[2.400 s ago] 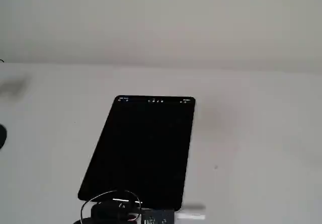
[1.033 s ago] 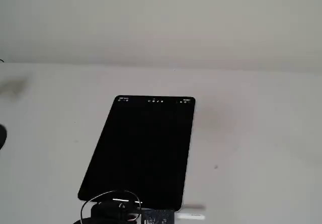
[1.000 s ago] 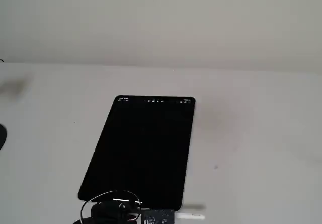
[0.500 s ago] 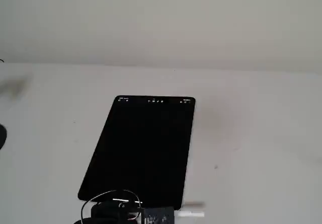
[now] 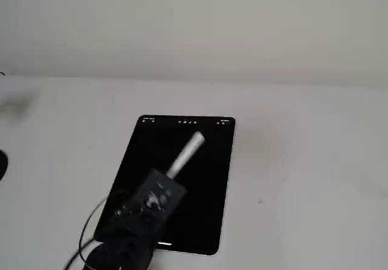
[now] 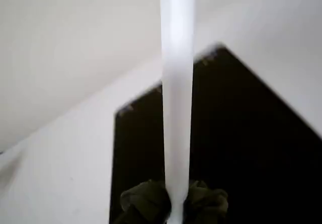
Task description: Draw a circular shape on the ipad using the apple pencil
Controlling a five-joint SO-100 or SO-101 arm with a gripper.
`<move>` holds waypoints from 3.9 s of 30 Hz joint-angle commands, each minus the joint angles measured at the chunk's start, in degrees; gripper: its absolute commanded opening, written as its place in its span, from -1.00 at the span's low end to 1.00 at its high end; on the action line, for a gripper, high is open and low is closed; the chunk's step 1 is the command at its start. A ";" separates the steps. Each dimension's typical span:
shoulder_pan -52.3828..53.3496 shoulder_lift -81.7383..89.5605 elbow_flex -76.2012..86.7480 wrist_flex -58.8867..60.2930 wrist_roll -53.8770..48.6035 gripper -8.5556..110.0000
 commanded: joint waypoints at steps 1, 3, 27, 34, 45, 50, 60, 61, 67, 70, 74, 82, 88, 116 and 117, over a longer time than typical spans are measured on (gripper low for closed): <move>-0.35 -34.10 -7.56 -37.88 -5.45 -0.86; 0.62 -48.52 -13.18 -48.25 -6.06 -0.86; 3.52 -107.58 -53.35 -69.87 -14.15 -0.86; 3.16 -110.30 -54.58 -71.19 -15.12 -0.86; 1.05 -114.70 -54.67 -76.55 -18.46 -0.86; -0.97 -118.39 -54.67 -81.83 -20.65 -0.86; -4.13 -119.97 -51.77 -87.36 -22.24 -0.86; -4.39 -119.62 -51.06 -87.54 -22.24 -0.86; -4.92 -114.87 -45.35 -87.54 -21.80 -0.86; -4.92 -111.53 -42.01 -87.28 -21.45 -0.86; -3.78 -108.37 -39.46 -85.61 -21.62 -0.86; 0.62 -108.37 -41.75 -83.76 -23.64 -0.86; 2.64 -111.71 -46.32 -82.44 -25.22 -0.86; -1.32 -123.57 -53.88 -88.07 -27.25 -0.86; -1.49 -123.13 -53.35 -88.07 -26.72 -0.86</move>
